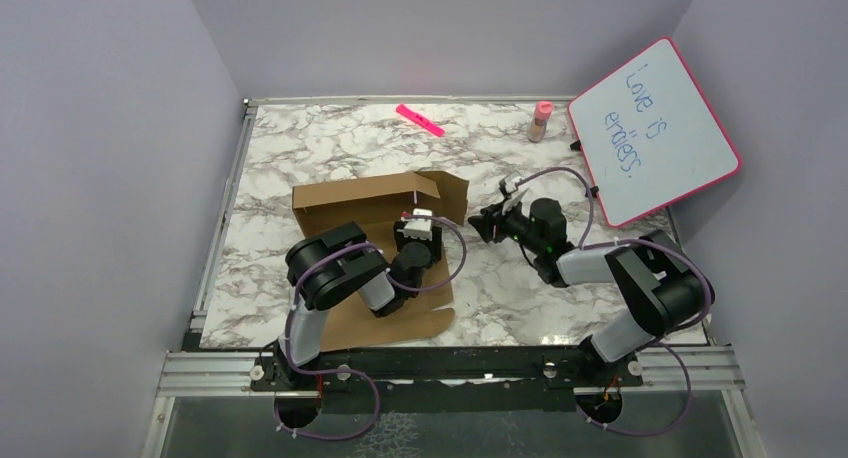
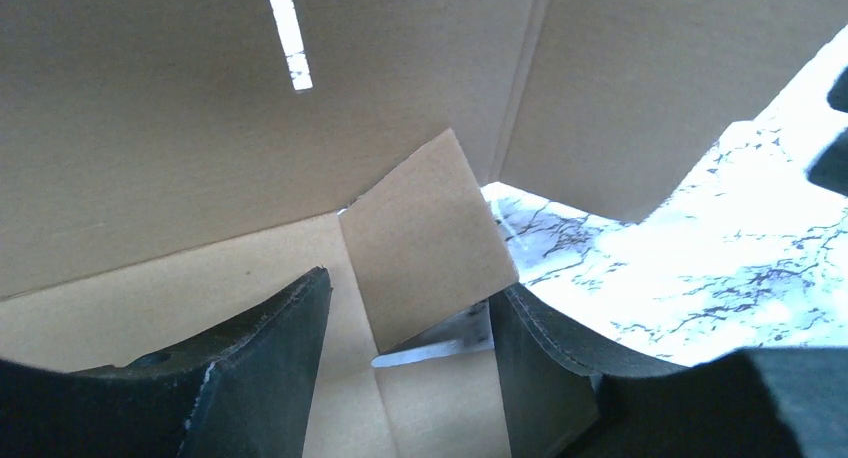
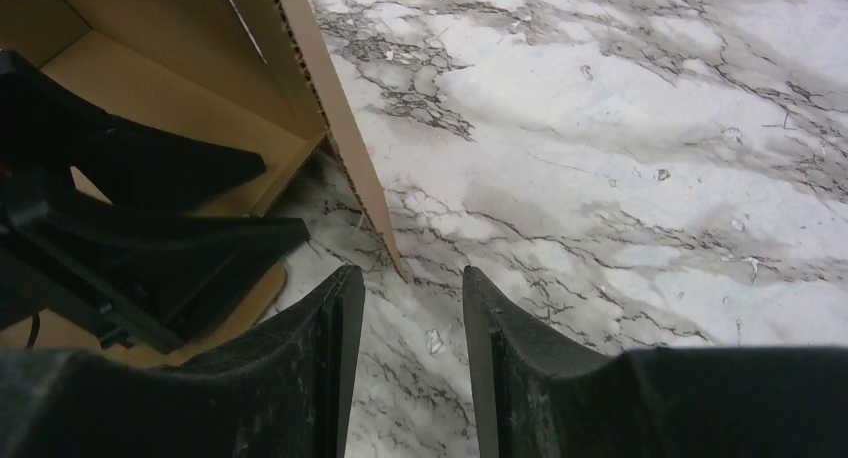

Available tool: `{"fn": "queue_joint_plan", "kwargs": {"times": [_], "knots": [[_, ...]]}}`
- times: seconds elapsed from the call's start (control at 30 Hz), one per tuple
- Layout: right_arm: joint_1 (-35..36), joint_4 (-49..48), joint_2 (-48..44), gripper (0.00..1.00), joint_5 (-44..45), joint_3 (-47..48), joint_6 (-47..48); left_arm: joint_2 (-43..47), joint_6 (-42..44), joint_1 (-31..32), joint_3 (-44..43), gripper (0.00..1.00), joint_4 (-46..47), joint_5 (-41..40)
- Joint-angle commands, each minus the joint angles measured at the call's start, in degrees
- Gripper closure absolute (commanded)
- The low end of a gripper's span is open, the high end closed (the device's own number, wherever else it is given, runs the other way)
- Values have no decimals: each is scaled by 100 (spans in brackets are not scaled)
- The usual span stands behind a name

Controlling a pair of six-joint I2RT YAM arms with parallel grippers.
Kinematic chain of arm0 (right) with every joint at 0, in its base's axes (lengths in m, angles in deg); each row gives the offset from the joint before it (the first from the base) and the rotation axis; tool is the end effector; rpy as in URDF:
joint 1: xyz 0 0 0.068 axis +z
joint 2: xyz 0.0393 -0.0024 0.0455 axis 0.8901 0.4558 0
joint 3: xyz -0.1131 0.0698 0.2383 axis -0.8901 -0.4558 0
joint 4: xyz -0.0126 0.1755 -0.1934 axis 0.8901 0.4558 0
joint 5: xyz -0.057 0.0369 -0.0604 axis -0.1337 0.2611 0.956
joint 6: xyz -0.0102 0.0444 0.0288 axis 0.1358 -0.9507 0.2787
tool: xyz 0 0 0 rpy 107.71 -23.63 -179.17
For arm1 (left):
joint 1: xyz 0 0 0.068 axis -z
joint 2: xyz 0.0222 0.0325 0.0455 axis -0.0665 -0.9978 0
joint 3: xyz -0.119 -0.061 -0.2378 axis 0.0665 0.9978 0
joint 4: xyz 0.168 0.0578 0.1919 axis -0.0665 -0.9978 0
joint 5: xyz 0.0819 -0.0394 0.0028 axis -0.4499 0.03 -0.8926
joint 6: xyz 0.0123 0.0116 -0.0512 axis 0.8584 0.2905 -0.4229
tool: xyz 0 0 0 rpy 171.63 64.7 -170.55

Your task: Fold the paper box

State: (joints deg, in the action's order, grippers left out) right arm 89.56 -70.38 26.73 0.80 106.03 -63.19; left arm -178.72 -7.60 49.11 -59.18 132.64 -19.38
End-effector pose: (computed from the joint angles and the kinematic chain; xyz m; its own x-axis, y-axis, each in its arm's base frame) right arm 0.2550 0.1400 0.1577 -0.2446 -0.0607 -0.9677 -0.6755 0.7266 0.1252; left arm 0.2076 -0.2367 0.0927 -0.1952 -0.0419 -0.9799 0.1998 0.9764 -0.0815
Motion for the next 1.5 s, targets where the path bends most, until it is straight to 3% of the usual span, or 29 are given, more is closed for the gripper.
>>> {"fn": "queue_joint_plan", "kwargs": {"times": [0.0,0.23,0.33,0.83,1.1,1.47], "knots": [[13,-876,-420,53,85,-394,-63,277,-252,-120,352,39,188,92],[9,-1833,-875,50,-164,-1043,-278,559,-211,-141,623,39,293,261],[14,-1797,-877,40,-628,-989,-291,629,-188,-155,691,39,326,300],[44,-1897,-204,39,-1246,-461,-238,673,-177,-191,708,37,322,393],[48,-2117,379,43,-1184,-170,-290,683,-148,-201,670,37,322,412],[79,-2098,858,58,-1439,256,-337,645,-86,-260,618,37,347,384]]}}
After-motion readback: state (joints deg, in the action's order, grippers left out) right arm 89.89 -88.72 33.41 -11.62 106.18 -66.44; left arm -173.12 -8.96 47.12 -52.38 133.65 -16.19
